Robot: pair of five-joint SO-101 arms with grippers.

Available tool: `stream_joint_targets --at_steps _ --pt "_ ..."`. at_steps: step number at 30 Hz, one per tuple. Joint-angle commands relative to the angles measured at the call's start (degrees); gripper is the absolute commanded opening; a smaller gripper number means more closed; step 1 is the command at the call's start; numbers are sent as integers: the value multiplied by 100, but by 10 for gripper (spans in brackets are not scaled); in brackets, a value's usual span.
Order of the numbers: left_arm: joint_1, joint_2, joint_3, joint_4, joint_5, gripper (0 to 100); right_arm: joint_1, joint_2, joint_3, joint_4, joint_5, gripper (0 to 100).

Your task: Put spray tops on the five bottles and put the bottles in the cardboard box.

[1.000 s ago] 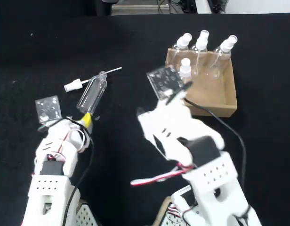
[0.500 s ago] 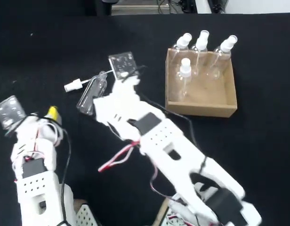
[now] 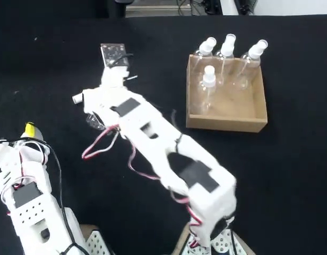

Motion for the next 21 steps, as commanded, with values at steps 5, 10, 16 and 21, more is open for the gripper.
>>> stream_joint_targets --at_steps 5,10,16,21 --pt "-57 -70 -365 -123 70 188 -35 1587 -2422 756 -229 347" --pt "-57 -70 -365 -123 70 188 132 2369 -3802 1987 -686 347" --pt "-48 -70 -365 -123 70 188 26 2914 -5068 3385 -651 342" --pt "-40 -70 -365 -123 70 188 -53 3178 -5886 4651 -35 199"
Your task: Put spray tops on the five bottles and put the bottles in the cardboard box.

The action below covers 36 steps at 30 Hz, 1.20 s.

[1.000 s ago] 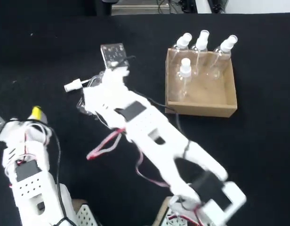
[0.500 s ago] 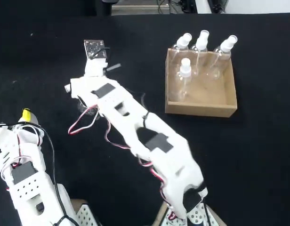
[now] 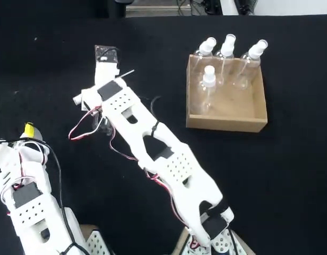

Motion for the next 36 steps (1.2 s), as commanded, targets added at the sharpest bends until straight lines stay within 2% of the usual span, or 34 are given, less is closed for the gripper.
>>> stream_joint_targets --at_steps 1,3,5,9,12,20,26,29,32,36 --pt "-13 -70 -365 -114 44 188 -70 -4 -840 826 554 136" --pt "-4 -70 -365 -114 44 188 -9 101 -1051 1099 809 15" --pt "-4 -70 -365 -114 44 188 70 180 -1191 1459 1002 34" --pt "4 -70 -365 -114 44 188 18 207 -1587 2479 1820 10" --pt "13 -70 -365 -114 44 188 -53 215 -1956 3244 2136 11" --pt "13 -70 -365 -97 44 188 0 -66 -1068 3226 2470 11" --pt "13 -70 -365 -105 44 188 0 -1121 277 3174 2470 11" --pt "13 -70 -365 -114 44 188 44 -1771 1323 2813 2470 11" --pt "13 -70 -365 -114 44 188 44 -2536 2870 2075 2593 11" --pt "13 -70 -365 -114 44 188 141 -3934 5516 536 2919 11"
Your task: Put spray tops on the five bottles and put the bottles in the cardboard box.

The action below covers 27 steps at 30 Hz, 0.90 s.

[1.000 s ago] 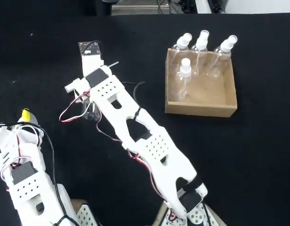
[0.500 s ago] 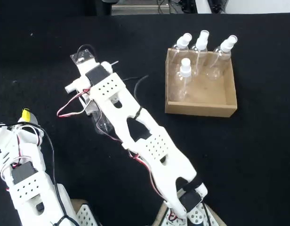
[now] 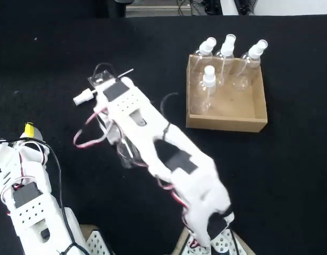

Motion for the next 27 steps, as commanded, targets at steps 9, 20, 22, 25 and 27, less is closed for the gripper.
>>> stream_joint_targets --at_steps 9,20,22,25,27 --pt "22 -70 -365 -114 44 188 721 -4286 5622 -2189 1327 48" --pt "22 -70 -365 -114 44 188 413 -4796 6273 -2321 1363 267" --pt "22 -70 -365 -114 44 188 422 -4514 6176 -2523 1187 269" --pt "22 -70 -365 -114 44 188 396 -4048 6176 -2954 853 270" --pt "22 -70 -365 -114 44 188 378 -3793 6185 -3209 765 270"
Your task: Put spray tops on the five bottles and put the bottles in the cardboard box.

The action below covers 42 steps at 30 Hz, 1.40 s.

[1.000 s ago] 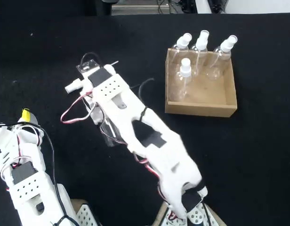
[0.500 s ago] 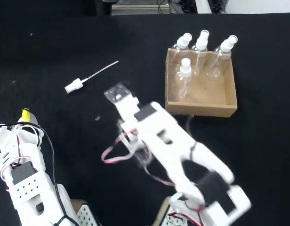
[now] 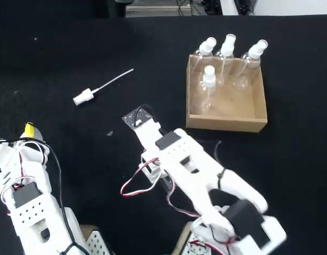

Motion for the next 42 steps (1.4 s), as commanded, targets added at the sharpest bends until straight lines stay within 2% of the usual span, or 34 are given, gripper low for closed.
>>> stream_joint_targets --at_steps 1,5,8,9,10,16,21,26,32,36,42 --pt "22 -70 -365 -114 44 188 -114 303 -242 -466 -167 267" --pt "31 -70 -365 -114 44 188 -88 479 -189 -598 -167 230" --pt "31 -70 -365 -114 44 188 -79 233 -4 -624 -123 39" --pt "31 -70 -365 -114 44 188 -70 75 66 -589 -114 4" --pt "40 -70 -365 -114 44 188 -62 -110 145 -554 -114 32" --pt "593 -70 -251 -114 0 191 440 -1991 822 -141 466 10" --pt "1270 -18 -268 -70 -721 191 1327 -3556 1587 -299 1169 11" --pt "1657 -9 -585 457 -1029 192 1996 -4708 1965 -264 1116 12" --pt "2000 123 -1051 695 -1345 193 2084 -5508 2519 -273 1046 12" --pt "2308 958 -1692 712 -1407 193 2101 -5648 2677 -255 1055 12" --pt "2624 3059 -2993 712 -1459 198 2084 -5675 2809 -299 1081 12"
